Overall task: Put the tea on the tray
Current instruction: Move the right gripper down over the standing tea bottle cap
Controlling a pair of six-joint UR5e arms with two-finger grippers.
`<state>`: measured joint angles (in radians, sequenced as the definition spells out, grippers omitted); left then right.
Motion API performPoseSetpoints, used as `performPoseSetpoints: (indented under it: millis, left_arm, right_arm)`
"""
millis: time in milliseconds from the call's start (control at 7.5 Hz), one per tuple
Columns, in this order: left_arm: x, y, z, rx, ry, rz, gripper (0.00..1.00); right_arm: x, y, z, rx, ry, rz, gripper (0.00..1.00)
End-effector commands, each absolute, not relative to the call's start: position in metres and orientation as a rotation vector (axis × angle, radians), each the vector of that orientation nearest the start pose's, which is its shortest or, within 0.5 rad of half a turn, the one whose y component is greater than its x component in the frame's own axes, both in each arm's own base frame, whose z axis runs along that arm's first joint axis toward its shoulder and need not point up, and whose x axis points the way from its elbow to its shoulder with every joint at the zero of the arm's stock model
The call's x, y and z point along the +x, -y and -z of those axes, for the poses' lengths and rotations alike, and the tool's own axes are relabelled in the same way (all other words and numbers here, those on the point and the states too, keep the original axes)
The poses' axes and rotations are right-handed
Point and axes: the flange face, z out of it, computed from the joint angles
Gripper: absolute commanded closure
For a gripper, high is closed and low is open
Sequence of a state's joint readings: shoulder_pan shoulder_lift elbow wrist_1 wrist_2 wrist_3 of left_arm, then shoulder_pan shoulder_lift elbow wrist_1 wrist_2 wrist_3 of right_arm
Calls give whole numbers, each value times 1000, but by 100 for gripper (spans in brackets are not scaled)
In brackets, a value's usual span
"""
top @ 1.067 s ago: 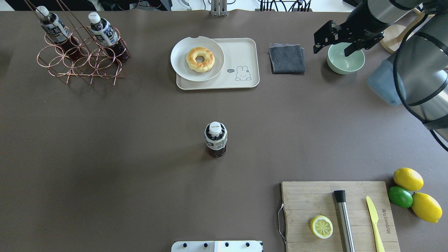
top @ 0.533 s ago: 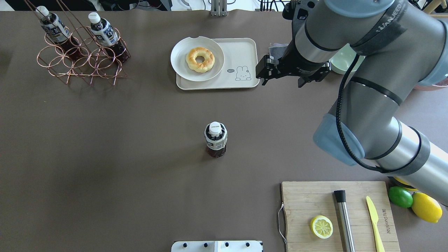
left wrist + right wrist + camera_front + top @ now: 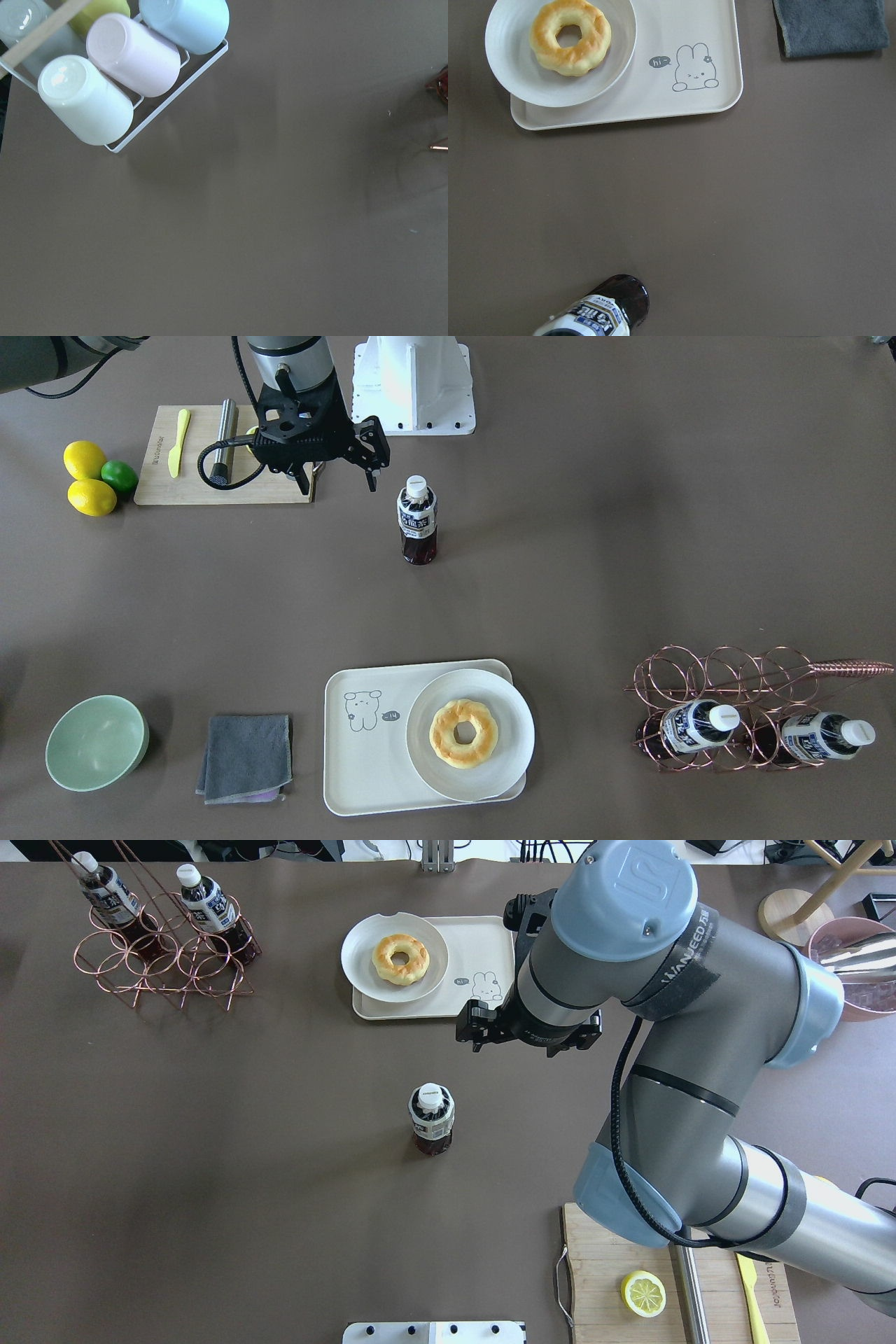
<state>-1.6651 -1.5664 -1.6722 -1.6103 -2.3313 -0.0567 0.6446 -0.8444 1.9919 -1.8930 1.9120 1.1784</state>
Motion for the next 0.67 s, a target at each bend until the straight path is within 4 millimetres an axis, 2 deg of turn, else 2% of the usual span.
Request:
performPoseSetpoints:
  millis: [0,133,400,533]
  left_arm:
    - [-89,480,-620,106,-757,59,3]
    - [-89,480,-619,107,-757,59,3]
    - [-89,481,-619,109,-757,58,3]
    - [-89,481,-619,109,-757,58,3]
  right_arm:
    - [-424,419,-90,105,889,-117,0]
    - [-442,414,-75,98,893,-133,0]
    - [-474,400,-58,99,844,-110,0]
    - [-480,402,-55,100,839,-102,0]
